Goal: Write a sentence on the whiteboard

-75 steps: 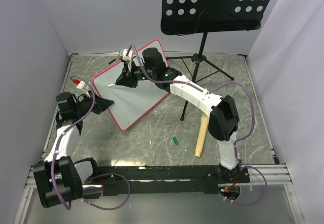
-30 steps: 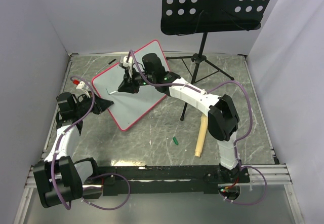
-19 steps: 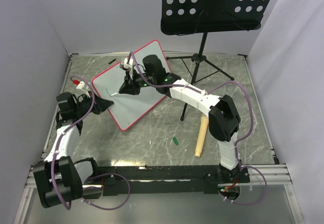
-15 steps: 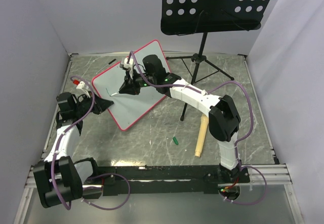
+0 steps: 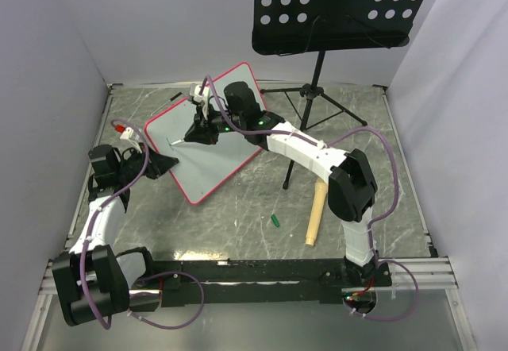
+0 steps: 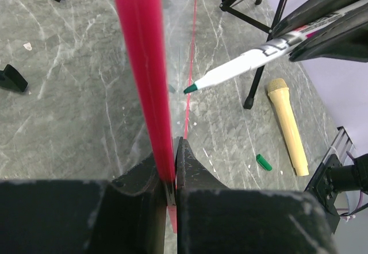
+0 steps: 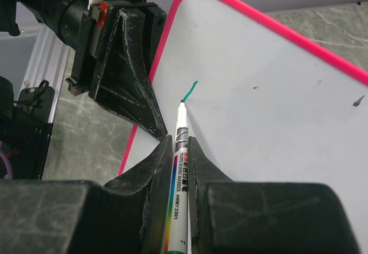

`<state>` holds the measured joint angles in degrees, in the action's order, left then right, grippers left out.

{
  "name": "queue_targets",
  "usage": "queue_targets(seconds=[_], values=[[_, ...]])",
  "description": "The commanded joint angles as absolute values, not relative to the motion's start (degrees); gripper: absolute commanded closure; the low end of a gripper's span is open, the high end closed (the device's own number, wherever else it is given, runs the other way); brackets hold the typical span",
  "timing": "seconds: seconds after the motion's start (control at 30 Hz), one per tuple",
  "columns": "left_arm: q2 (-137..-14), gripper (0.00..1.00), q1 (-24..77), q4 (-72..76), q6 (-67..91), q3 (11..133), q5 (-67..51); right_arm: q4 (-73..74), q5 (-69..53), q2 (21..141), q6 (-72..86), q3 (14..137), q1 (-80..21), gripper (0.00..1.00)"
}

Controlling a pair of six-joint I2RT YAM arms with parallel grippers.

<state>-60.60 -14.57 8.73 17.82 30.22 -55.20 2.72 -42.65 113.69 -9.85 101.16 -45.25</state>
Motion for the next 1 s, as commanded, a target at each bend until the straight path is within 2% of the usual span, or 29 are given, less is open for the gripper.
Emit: queue_targets(seconds=[0.0, 0.97], values=[[-59.77, 0.99, -14.41, 11.16, 13.89, 30.94, -53.17, 0.35, -42.36, 112.06, -9.4, 104.76, -45.35, 1.0], [-59.85, 0.99, -14.41, 10.99, 13.8, 31.02, -53.35, 1.67, -41.93, 114.87, -9.76, 105.29, -45.44, 1.0]])
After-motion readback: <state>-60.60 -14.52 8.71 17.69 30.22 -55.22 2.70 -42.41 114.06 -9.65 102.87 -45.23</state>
